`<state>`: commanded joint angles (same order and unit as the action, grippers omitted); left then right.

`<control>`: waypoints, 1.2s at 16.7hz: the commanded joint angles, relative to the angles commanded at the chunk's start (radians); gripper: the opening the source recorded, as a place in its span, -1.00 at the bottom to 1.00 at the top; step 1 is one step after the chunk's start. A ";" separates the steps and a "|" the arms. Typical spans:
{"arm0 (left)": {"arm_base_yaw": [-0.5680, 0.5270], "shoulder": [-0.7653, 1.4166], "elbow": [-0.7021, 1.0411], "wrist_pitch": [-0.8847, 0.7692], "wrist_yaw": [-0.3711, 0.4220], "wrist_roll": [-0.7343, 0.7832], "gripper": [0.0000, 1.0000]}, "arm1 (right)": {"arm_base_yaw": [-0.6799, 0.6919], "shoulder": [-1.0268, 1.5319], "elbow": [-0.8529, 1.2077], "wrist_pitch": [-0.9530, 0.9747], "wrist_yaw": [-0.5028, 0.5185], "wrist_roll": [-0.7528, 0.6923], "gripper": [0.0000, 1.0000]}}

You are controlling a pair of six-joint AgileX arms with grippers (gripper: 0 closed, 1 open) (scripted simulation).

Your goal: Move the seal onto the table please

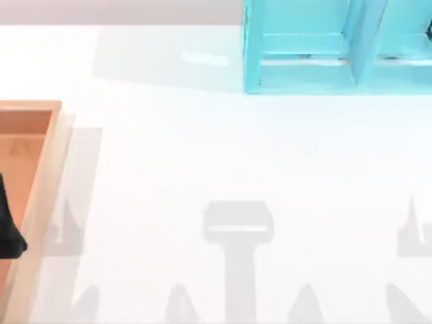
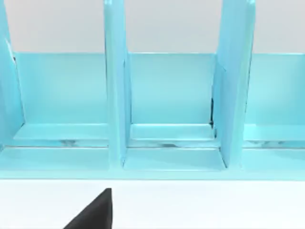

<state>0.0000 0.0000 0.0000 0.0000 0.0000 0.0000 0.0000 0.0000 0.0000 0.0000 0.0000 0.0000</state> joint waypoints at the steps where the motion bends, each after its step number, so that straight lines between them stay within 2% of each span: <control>1: 0.000 0.000 0.000 0.000 0.000 0.000 1.00 | 0.000 0.000 0.000 0.000 0.000 0.000 1.00; 4: 0.008 0.031 0.026 -0.026 -0.001 0.009 1.00 | 0.000 0.000 0.000 0.000 0.000 0.000 1.00; 8: 0.048 0.213 0.190 -0.179 -0.002 0.057 1.00 | 0.000 0.000 0.000 0.000 0.000 0.000 1.00; 20: 0.246 1.209 1.021 -0.982 -0.002 0.269 1.00 | 0.000 0.000 0.000 0.000 0.000 0.000 1.00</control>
<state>0.2459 1.2089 1.0214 -0.9821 -0.0024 0.2694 0.0000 0.0000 0.0000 0.0000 0.0000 0.0000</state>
